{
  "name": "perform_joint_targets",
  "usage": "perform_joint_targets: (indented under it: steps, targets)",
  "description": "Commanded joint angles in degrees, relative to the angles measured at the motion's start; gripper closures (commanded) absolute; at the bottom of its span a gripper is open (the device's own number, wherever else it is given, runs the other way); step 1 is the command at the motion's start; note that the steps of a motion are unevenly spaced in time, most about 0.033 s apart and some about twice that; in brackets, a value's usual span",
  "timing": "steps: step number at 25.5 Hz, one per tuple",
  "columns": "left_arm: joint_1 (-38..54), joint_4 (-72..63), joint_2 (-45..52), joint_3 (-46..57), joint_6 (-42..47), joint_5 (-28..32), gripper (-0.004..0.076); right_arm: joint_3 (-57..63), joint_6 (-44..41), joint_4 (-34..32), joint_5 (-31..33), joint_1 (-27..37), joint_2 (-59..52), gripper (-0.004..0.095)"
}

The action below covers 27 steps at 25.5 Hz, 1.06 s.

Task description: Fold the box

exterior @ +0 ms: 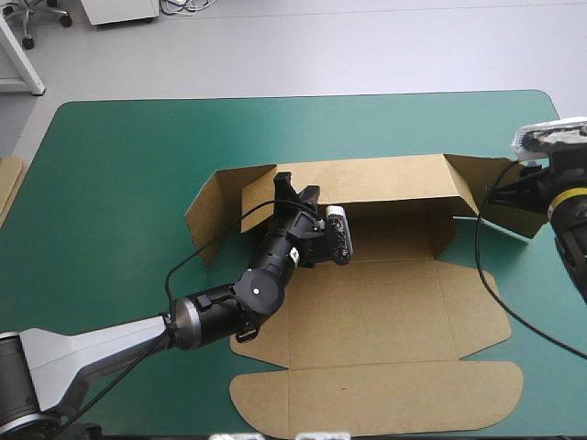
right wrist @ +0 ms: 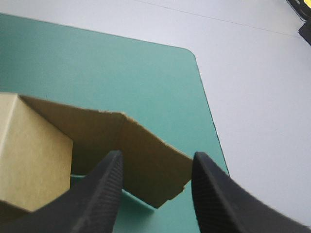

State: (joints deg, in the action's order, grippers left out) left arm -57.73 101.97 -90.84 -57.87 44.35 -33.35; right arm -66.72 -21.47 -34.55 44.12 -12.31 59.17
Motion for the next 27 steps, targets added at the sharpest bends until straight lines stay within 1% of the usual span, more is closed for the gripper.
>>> perform_joint_targets:
  steps: [1,2,5,8,10,11,14,19,21,22,27]
  targets:
    - [-0.23,2.2,1.79,-0.67,2.31,0.29,0.0734,-7.28,5.72,5.4,-4.9,5.53,3.02,0.0482]
    - [-0.23,2.2,1.79,-0.67,2.31,0.29,0.0734,-8.75,8.97,8.23,-5.34,7.73,4.18,0.0482]
    - [-0.23,2.2,1.79,-0.67,2.31,0.41,0.0734,-12.88,19.35,20.16,-5.63,14.52,9.1,0.0482]
    - [-0.23,2.2,1.79,-0.67,2.31,0.54,0.0734,-16.32,25.67,32.05,-5.5,18.97,13.32,0.0482]
    - [-0.23,2.2,1.79,-0.67,2.31,1.35,0.0734,-18.27,29.34,37.62,-5.5,20.53,16.23,0.0483]
    - [-0.23,2.2,1.79,-0.67,2.31,1.33,0.0734,-19.32,30.56,39.39,-5.39,20.9,17.69,0.049]
    - [-0.23,2.2,1.79,-0.67,2.31,1.61,0.0734,-22.35,32.69,41.74,-5.12,21.13,21.41,0.0526]
    - [-0.23,2.2,1.79,-0.67,2.31,1.71,0.0734,-28.56,32.69,42.49,-3.98,21.13,28.72,0.0561]
    - [-0.23,2.2,1.79,-0.67,2.51,1.84,0.0734,-32.8,32.81,43.17,-0.42,21.13,33.2,0.0564]
    - [-0.23,2.2,1.79,-0.67,2.51,1.84,0.0734,-34.76,33.56,44.58,2.43,21.13,35.96,0.0582]
    - [-0.23,2.2,1.79,-0.67,2.31,1.11,0.0734,-35.87,37.19,48.99,9.57,21.13,40.36,0.0649]
